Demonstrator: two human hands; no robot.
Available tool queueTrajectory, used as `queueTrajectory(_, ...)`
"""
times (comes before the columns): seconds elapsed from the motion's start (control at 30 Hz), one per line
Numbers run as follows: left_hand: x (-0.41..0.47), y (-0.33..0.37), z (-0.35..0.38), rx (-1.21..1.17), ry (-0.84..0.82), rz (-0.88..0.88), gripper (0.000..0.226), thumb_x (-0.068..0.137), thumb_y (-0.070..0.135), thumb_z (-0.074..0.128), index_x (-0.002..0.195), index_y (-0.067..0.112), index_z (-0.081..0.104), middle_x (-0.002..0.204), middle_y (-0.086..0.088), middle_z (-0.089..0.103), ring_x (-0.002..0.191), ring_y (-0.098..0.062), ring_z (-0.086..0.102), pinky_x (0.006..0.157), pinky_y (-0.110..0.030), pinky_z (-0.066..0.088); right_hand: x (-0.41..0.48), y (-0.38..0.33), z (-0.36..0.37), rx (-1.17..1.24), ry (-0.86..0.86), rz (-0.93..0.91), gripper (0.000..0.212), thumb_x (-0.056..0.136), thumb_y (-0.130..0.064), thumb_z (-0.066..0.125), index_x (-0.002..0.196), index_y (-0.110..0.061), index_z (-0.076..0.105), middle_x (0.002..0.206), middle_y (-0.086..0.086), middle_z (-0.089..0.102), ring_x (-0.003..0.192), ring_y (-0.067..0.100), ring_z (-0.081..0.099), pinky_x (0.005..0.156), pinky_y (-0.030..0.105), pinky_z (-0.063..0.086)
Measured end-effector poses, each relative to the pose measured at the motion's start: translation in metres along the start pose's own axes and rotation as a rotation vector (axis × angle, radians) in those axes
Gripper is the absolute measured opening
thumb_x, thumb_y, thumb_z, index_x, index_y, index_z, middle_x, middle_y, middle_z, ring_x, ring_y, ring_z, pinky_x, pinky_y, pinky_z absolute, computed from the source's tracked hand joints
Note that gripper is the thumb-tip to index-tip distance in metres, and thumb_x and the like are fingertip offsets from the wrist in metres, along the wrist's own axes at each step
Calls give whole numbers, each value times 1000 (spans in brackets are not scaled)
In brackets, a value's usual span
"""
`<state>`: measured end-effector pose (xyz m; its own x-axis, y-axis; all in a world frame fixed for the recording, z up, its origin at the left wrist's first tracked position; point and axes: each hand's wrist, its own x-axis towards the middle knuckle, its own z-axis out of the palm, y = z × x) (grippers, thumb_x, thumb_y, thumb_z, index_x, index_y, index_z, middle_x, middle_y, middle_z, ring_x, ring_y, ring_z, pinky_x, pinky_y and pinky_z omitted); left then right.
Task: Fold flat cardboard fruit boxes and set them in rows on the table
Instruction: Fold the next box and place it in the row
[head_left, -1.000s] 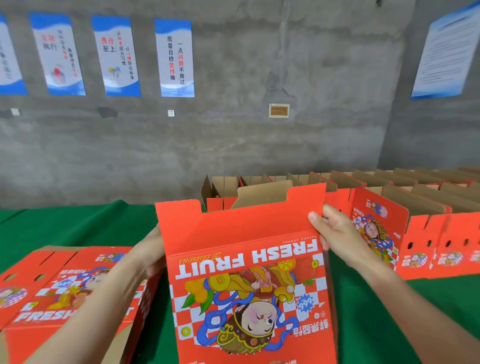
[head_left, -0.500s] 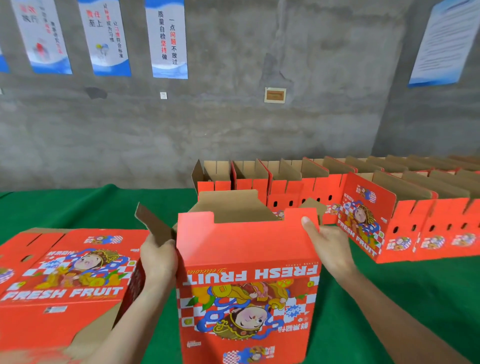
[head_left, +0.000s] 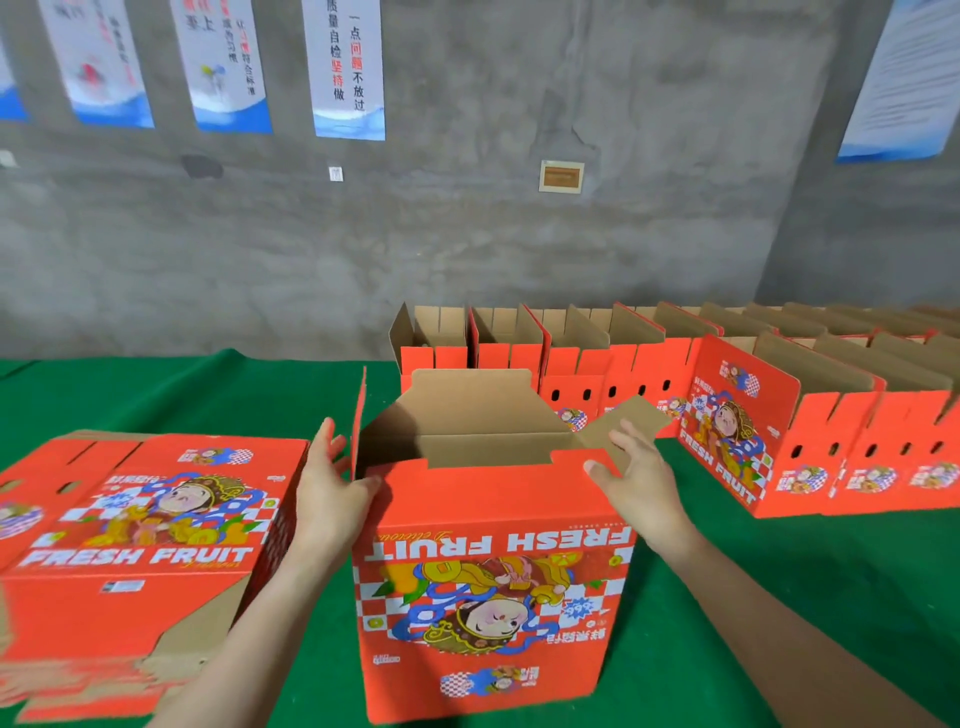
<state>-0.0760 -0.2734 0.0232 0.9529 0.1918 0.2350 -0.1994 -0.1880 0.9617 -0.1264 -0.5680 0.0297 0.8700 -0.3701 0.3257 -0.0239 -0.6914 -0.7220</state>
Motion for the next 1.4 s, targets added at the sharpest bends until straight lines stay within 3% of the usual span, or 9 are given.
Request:
queueTrajectory(0.13,3,5,-4,222,-77,88,89,72,-10,69,148,13,28,146,-12,40,133,-28,41,108,-46,36,5,-13,-13,-522,-90,-126,57,93,-36,54,145,-34,33,161,-6,-6,145,37,-8,114,55,-5)
queueTrajectory(0.27,3,9,-5,307,-97,196,82,71,-10,69,144,10,36,142,-12,46,131,-28,43,109,-40,34,23,-42,-19,-988,-188,-312,80,82,-32,55,148,-46,12,155,-2,-31,132,44,-40,96,65,-28)
queueTrajectory(0.43,4,13,-9,412,-158,365,77,69,-13,65,138,13,45,135,-9,53,127,-26,45,102,-27,32,39,-67,-3,-1134,-562,-277,97,79,-7,48,147,-48,-9,157,-2,-24,140,39,-26,106,68,-15)
queueTrajectory(0.63,14,9,-14,638,-321,450,75,76,-5,62,143,16,39,142,-9,44,130,-26,42,109,-31,31,59,-56,-16,-882,-729,-74,90,75,-28,50,145,-56,2,159,1,15,143,29,16,105,51,24)
queueTrajectory(0.9,24,5,-25,651,-391,444,53,89,18,63,139,24,46,146,-8,37,135,-23,36,110,-26,26,66,-28,11,-837,-525,-78,61,88,-69,31,140,-62,0,154,8,19,142,30,9,111,62,4)
queueTrajectory(1.0,35,9,-18,842,-513,293,40,91,53,48,127,38,56,157,-7,17,146,-24,10,117,-44,16,66,-22,13,-899,-516,-121,69,84,-72,33,140,-61,-4,153,9,20,142,31,12,110,61,-1)
queueTrajectory(1.1,52,23,2,910,-397,340,35,94,49,46,119,33,64,157,-9,18,147,-27,3,117,-49,14,65,-23,7,-902,-514,-144,69,84,-74,33,143,-59,-1,154,10,22,143,30,13,112,60,0)
queueTrajectory(1.27,62,10,12,742,-528,280,64,87,22,64,143,35,36,150,-12,23,136,-34,27,114,-42,25,57,-15,-16,-643,-102,-210,81,87,-44,62,149,-43,10,161,6,1,147,28,-1,115,53,-2)
queueTrajectory(1.4,69,-1,11,740,-504,268,71,86,23,65,147,33,29,146,-7,20,131,-34,31,113,-43,26,49,-10,-23,262,98,70,80,85,-3,68,150,-19,23,149,6,38,138,23,35,111,32,27)
